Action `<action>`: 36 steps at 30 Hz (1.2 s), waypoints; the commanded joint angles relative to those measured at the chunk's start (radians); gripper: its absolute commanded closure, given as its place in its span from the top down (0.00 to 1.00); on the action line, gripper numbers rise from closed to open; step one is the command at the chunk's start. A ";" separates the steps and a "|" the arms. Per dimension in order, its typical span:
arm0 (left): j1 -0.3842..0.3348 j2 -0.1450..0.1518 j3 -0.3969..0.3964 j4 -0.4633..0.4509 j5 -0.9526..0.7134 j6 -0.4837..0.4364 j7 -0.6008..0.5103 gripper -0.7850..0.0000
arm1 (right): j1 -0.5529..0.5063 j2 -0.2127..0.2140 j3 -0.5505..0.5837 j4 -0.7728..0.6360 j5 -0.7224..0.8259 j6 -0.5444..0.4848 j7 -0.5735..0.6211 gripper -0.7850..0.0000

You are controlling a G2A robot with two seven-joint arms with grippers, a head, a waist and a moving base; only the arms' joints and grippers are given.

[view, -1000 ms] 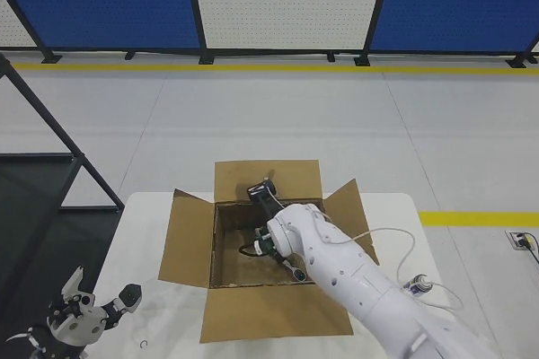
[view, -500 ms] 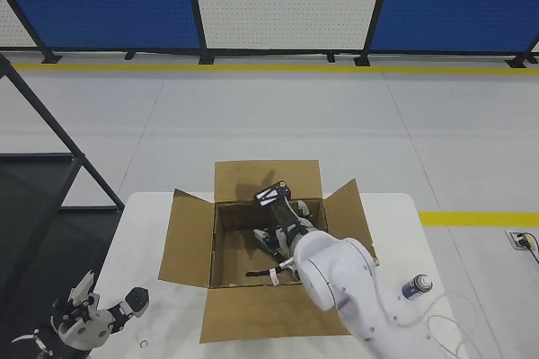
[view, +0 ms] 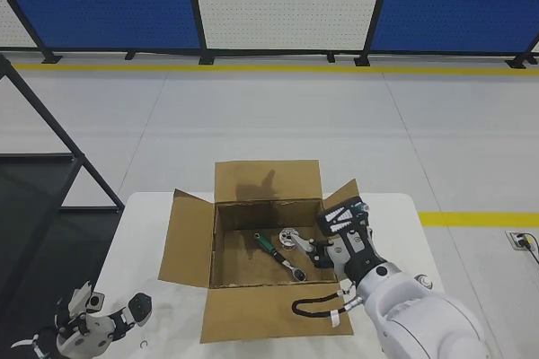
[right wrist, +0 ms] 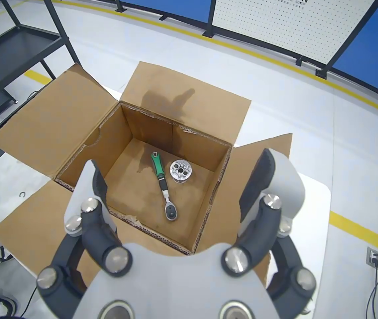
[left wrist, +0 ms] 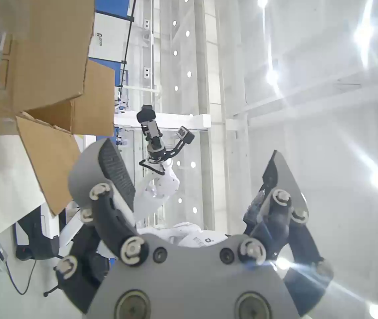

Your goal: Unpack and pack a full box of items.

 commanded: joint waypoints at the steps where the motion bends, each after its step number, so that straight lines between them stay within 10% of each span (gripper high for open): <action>1: 0.000 0.000 0.000 0.000 0.000 0.000 0.000 1.00 | 0.000 0.000 0.000 0.000 0.000 0.000 0.000 1.00; 11: 0.000 0.000 0.000 0.000 0.000 0.000 0.000 1.00 | -0.034 0.004 0.055 -0.023 0.050 -0.026 -0.058 1.00; 26: 0.000 0.000 0.000 0.000 0.000 0.000 0.000 1.00 | -0.425 0.047 0.722 -0.175 0.275 -0.233 -0.155 1.00; 36: 0.000 0.000 0.000 0.000 0.000 0.000 0.000 1.00 | -0.568 0.062 0.874 0.064 0.330 -0.380 -0.189 1.00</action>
